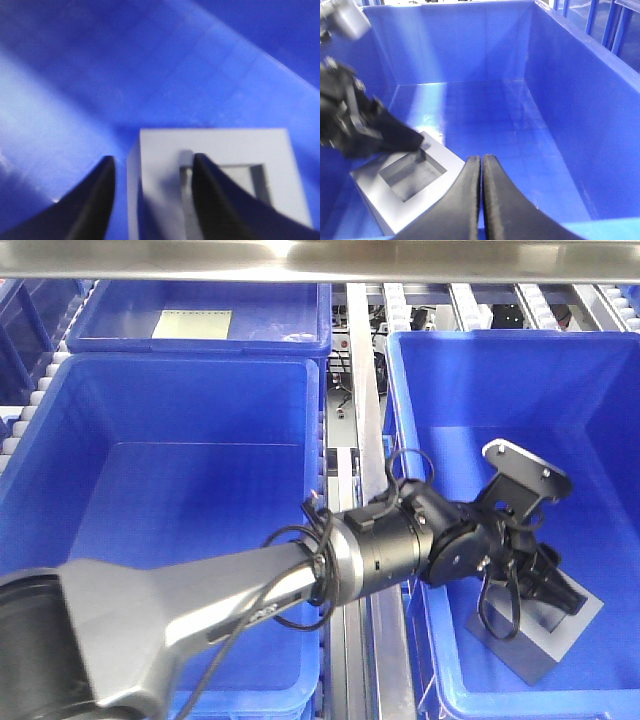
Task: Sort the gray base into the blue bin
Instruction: 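Open the left gripper to drop the gray block into the bin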
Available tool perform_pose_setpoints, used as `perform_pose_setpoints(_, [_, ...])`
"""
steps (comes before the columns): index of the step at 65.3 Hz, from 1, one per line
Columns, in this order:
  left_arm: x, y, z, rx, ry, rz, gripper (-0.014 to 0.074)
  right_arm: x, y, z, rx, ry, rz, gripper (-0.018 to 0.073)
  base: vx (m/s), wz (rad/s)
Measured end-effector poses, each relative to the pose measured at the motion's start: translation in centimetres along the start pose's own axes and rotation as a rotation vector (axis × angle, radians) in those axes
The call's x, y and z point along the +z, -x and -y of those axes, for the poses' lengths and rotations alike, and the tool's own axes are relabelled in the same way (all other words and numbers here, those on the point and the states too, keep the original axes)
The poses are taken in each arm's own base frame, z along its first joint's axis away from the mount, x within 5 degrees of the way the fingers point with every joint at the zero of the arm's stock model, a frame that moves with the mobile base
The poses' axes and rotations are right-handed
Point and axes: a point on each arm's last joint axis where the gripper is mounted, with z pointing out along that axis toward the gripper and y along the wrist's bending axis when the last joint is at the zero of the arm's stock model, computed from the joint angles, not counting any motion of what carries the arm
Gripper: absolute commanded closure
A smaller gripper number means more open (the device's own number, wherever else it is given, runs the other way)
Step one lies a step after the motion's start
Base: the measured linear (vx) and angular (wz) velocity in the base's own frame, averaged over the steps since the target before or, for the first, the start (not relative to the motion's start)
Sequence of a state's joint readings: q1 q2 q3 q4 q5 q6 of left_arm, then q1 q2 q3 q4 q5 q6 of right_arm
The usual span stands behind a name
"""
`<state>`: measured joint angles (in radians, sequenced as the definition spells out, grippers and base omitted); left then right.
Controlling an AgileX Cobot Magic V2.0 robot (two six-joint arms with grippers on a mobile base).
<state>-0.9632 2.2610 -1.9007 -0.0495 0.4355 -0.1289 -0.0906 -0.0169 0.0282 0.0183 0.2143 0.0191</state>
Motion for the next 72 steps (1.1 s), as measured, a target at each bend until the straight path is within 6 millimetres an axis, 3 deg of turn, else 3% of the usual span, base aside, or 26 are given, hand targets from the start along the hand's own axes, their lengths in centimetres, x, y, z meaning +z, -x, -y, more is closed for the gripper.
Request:
perform_pose_setpoints(13, [-2.2,1.7,0.4,-0.001,-0.009,0.046,0.038,0.0,0.0,0.0,0.0,0.0,0.0,0.0564,0.0,0.0])
perform_pose_setpoints(29, [-6.4,4.1,0.9,0.003,-0.02,0.102,0.0601,0.0,0.0,0.0,0.0,0.0,0.0,0.0564,0.0,0.0])
perform_pose_setpoints(51, [-10.0,5.1,1.1,0.066,-0.02,0.119,0.0604,0.0,0.0,0.0,0.0,0.0,0.0,0.0564,0.0,0.0])
perform_pose_setpoints(72, [-15.0,2.1,0.6,0.068,-0.021,0.186,0.0603,0.0,0.0,0.0,0.0,0.0,0.0,0.0564,0.0,0.0])
